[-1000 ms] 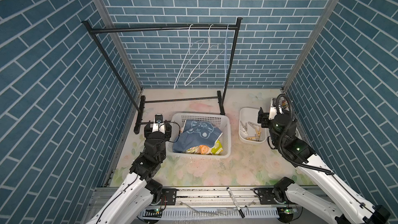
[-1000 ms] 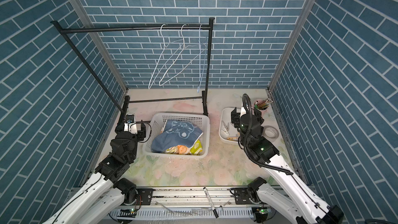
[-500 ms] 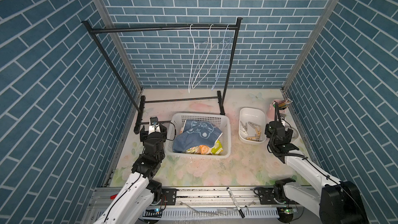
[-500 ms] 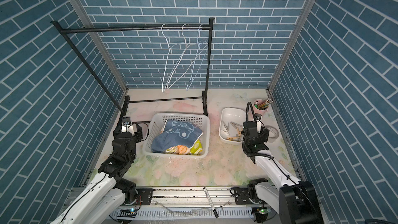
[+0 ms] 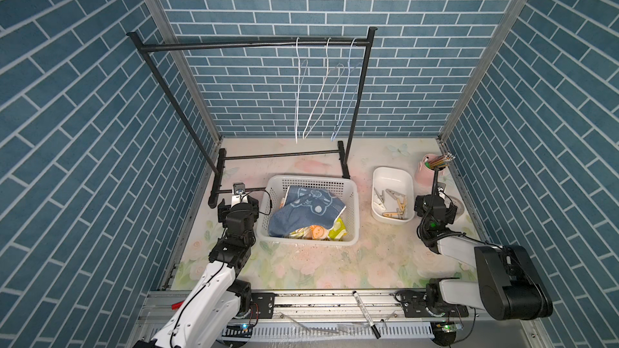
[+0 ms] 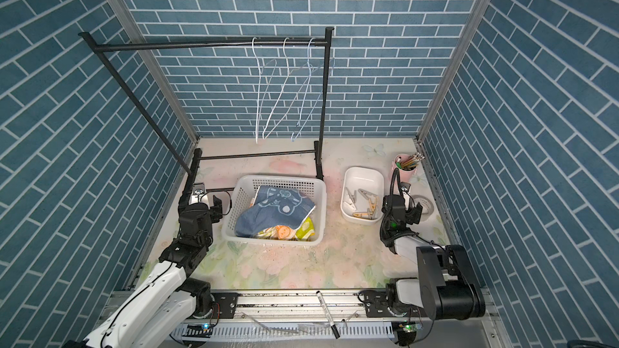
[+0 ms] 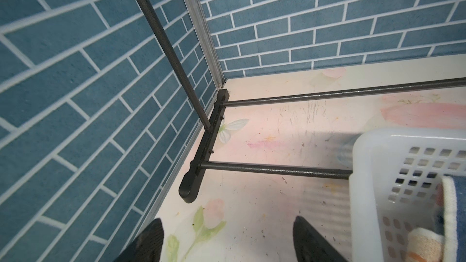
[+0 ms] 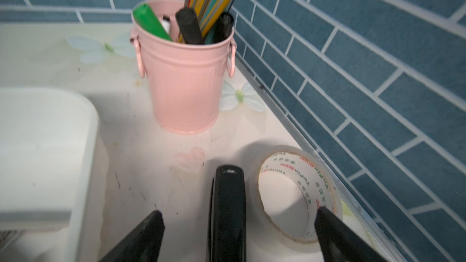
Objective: Remove the clothespins securing towels to the hanger
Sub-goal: Reset both arms
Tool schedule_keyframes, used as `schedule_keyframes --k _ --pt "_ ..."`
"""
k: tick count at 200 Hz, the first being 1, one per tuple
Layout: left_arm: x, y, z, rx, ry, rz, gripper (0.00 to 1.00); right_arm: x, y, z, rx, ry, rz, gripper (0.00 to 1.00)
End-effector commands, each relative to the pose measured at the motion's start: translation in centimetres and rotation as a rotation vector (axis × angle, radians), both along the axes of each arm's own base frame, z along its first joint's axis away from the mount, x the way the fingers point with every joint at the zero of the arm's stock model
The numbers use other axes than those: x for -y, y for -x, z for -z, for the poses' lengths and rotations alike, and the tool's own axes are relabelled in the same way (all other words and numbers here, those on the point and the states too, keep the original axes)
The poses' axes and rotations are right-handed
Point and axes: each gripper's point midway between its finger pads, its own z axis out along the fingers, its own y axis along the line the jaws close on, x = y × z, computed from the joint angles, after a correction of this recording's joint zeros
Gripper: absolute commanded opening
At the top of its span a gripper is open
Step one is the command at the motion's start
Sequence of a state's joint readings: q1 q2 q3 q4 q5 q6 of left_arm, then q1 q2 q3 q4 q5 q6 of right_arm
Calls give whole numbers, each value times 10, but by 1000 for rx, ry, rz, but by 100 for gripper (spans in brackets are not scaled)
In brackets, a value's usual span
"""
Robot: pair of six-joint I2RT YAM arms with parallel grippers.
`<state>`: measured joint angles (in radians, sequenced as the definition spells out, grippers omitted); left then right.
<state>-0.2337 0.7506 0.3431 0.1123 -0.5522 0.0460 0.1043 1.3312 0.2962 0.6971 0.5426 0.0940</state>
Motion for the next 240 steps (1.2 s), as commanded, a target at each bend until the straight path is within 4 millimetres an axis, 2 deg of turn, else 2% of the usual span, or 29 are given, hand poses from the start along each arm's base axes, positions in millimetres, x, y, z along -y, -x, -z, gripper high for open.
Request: schedule_keyframes --k 1,7,27,41,67,86,131,174,210,240 --pt "5 -8 10 10 52 33 82 -8 -24 -23 157 -30 -101 95" --pt "7 -10 13 8 62 43 82 -7 -26 -18 164 -47 -104 95" --pt "9 -16 23 1 86 58 82 -25 -33 -9 141 -64 -232 95" --pt "10 -19 28 -6 93 67 82 -29 -36 -2 144 -75 -269 95" --pt "12 -26 31 20 112 91 82 -26 -40 3 115 -109 -277 95" --pt "15 -31 29 71 128 117 82 -14 -49 9 48 -143 -218 96" --pt "18 -41 36 142 128 160 84 -15 -49 8 55 -140 -224 97" --pt "23 -63 37 161 92 216 88 -14 -49 8 55 -138 -223 99" --pt "13 -70 64 186 125 198 89 -15 -49 8 55 -140 -225 99" --pt "13 -76 67 154 137 208 91 -15 -49 9 52 -139 -225 99"
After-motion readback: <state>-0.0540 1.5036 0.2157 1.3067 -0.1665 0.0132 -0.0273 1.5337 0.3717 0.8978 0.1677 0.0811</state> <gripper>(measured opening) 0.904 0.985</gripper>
